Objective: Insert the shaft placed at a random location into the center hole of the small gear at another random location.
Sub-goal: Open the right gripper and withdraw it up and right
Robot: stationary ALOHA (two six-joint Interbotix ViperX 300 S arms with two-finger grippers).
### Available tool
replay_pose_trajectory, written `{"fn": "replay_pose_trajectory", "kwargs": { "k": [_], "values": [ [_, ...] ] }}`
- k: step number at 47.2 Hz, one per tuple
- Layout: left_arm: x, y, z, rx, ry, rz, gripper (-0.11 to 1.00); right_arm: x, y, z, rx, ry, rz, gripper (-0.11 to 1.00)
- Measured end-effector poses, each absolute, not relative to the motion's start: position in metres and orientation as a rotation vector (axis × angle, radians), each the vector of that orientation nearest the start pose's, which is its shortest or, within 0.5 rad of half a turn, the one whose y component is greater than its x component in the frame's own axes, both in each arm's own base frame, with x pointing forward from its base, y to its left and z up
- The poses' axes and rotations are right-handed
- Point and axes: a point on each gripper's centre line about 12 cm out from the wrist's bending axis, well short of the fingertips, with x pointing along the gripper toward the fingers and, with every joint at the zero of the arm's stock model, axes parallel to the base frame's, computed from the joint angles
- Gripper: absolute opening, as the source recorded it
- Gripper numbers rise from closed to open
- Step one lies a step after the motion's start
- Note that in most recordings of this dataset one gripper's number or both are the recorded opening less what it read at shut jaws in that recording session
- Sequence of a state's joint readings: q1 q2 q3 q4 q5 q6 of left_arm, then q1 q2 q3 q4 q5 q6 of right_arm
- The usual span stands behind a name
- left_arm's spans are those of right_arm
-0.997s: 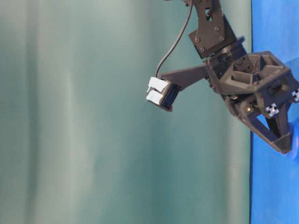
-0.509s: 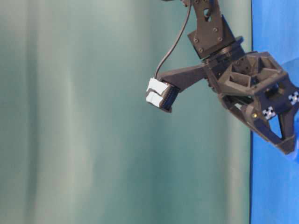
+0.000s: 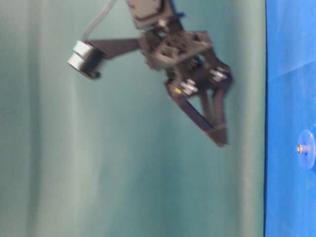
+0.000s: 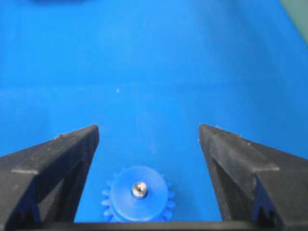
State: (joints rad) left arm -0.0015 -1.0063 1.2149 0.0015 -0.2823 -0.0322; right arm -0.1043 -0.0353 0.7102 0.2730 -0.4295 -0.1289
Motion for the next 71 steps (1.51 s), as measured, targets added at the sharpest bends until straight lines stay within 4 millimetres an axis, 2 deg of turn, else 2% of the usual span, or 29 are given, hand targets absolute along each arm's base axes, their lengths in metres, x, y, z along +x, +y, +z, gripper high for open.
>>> {"fn": "replay_pose_trajectory", "kwargs": {
  "k": [7, 23, 38, 51, 60, 71],
  "values": [
    [0.190, 0.000, 0.284, -0.032, -0.074, -0.003, 0.00, 0.384, -0.053, 0.224, 0.121, 0.222, -0.226, 0.76],
    [0.190, 0.000, 0.285, -0.031, -0.075, -0.003, 0.00, 0.377, -0.053, 0.221, 0.120, 0.234, -0.228, 0.76],
    [0.189, 0.000, 0.284, -0.032, -0.071, -0.003, 0.00, 0.338, -0.045, 0.219, 0.124, 0.248, -0.218, 0.76],
    [0.189, 0.000, 0.283, -0.034, -0.063, -0.003, 0.00, 0.304, -0.039, 0.227, 0.127, 0.214, -0.209, 0.76],
    [0.189, 0.000, 0.282, -0.031, -0.054, -0.003, 0.00, 0.294, -0.038, 0.231, 0.126, 0.198, -0.206, 0.76],
    [0.189, 0.000, 0.281, -0.034, -0.052, -0.002, 0.00, 0.293, -0.037, 0.230, 0.127, 0.205, -0.202, 0.76]
  ]
}}
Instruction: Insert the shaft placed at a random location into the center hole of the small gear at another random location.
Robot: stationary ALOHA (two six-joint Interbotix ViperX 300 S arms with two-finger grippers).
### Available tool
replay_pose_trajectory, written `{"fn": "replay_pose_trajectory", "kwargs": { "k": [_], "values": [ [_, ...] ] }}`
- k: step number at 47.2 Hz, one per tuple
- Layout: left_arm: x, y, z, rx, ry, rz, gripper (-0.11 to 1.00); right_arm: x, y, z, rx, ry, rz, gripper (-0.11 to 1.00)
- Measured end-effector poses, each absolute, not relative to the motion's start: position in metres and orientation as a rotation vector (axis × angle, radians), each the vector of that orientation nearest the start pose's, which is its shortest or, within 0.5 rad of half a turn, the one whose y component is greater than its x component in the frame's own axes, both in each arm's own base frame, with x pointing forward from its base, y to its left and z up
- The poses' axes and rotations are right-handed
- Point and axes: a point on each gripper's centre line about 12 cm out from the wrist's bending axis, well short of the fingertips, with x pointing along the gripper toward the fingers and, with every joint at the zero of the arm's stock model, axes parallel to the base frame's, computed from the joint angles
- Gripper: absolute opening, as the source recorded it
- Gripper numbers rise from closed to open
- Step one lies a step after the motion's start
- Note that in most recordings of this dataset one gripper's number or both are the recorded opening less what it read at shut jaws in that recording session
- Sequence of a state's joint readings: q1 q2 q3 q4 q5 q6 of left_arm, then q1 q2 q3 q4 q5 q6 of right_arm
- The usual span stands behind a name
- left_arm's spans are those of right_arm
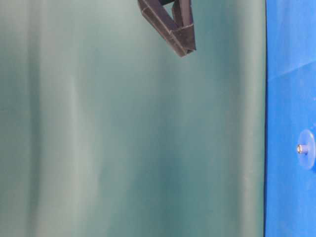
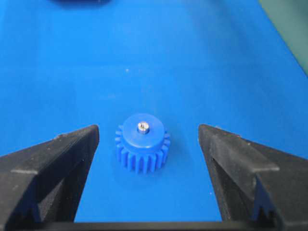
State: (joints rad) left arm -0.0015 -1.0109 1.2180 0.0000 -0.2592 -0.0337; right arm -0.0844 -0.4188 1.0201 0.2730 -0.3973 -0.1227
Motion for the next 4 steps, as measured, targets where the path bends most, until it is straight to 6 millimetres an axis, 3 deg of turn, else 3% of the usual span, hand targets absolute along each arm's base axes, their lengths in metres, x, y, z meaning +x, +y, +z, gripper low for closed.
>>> {"fn": "replay_pose_trajectory", "kwargs": {
  "k": [4],
  "values": [
    [0.1891, -0.0006, 0.2813, -0.031, -0.052, -0.004, 0.00, 0.2928, -0.0371, 0.2308, 0.127, 0.204, -0.202, 0.76]
  ]
}}
